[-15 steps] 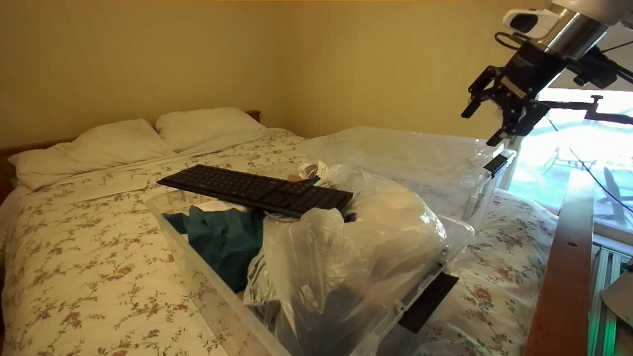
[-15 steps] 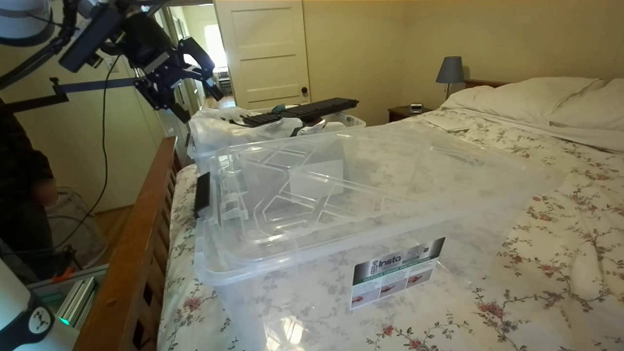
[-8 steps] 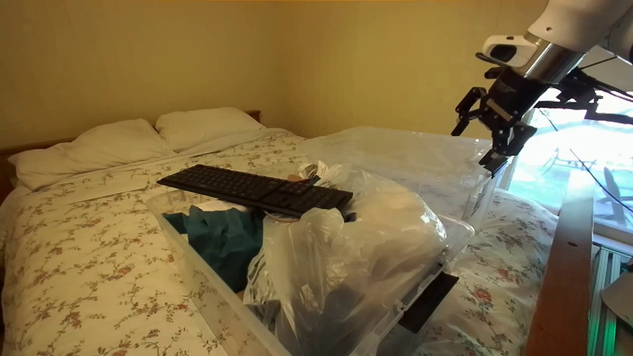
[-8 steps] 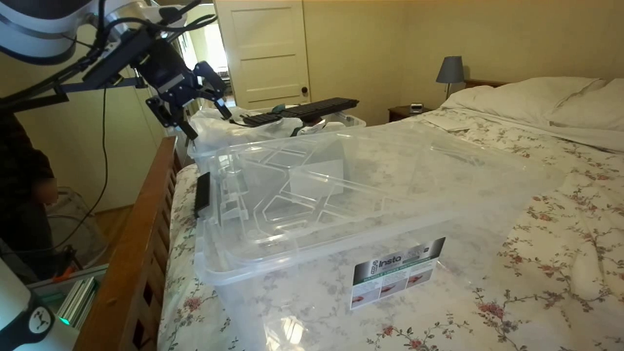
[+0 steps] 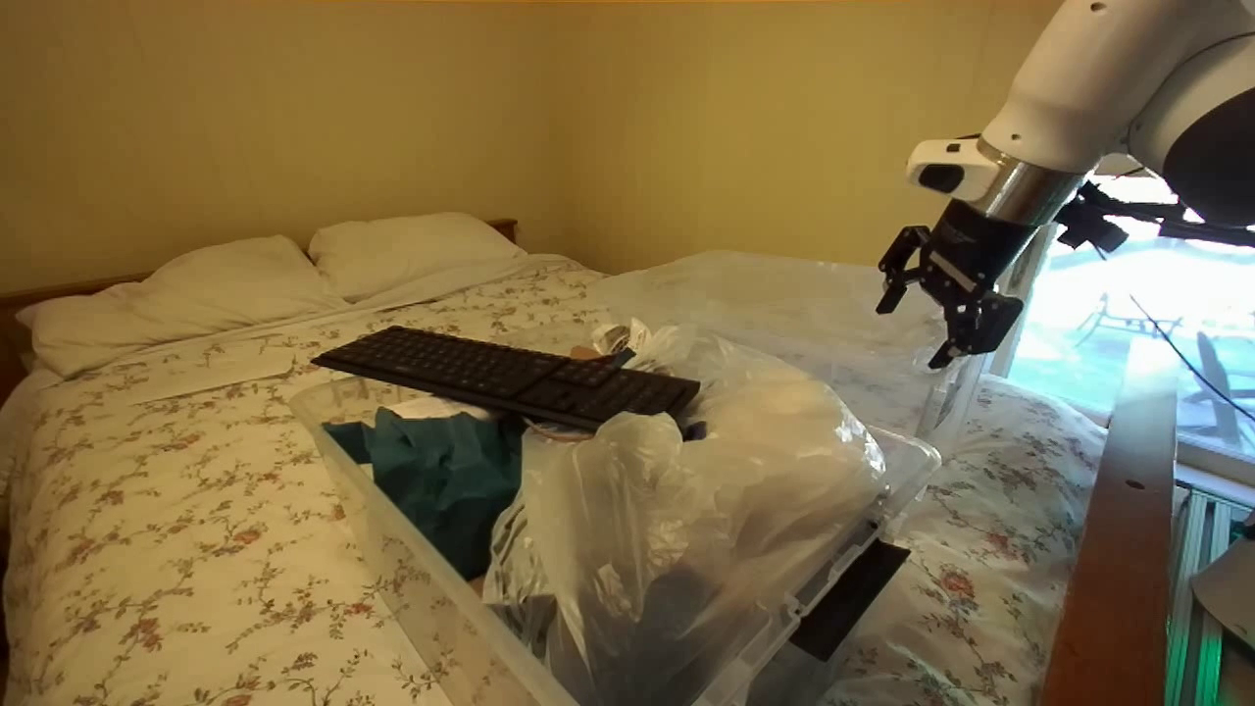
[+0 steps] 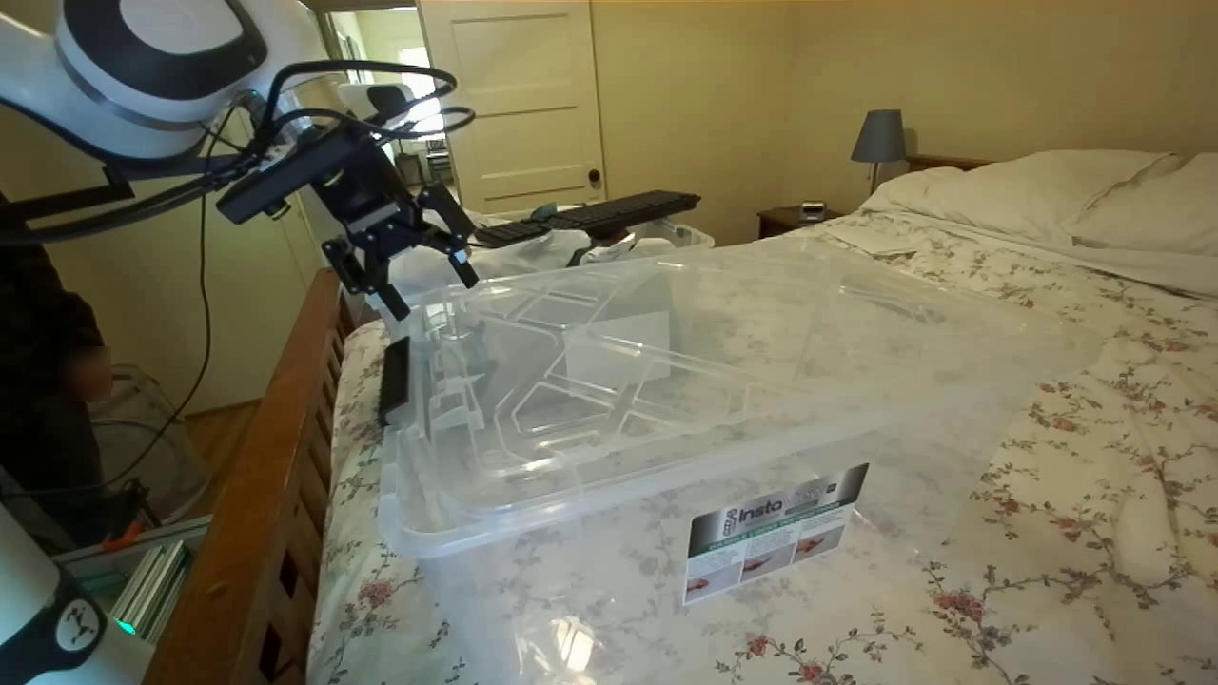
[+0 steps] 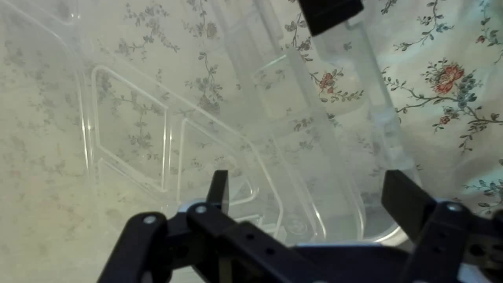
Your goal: Completely open the storage crate on the right
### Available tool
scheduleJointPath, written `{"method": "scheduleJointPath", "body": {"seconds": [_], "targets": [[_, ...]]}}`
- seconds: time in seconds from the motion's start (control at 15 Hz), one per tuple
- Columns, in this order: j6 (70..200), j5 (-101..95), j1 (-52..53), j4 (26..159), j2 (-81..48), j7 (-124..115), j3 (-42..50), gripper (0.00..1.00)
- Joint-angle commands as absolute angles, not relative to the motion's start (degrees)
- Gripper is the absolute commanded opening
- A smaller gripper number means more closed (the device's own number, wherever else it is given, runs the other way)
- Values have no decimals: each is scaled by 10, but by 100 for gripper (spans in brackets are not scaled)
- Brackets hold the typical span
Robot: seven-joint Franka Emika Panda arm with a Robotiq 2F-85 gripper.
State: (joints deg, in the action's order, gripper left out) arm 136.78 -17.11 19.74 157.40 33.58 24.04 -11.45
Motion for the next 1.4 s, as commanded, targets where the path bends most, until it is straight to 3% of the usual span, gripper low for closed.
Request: {"method": "scheduleJointPath", "body": {"seconds": [0.0,0.47,1.33], "targets": [[1379,-171,202,1573,332,241,-107,100],[1437,-189,180,1572,319,212,-115,100],[1388,-165,177,1573,342,266,-58,100]]}}
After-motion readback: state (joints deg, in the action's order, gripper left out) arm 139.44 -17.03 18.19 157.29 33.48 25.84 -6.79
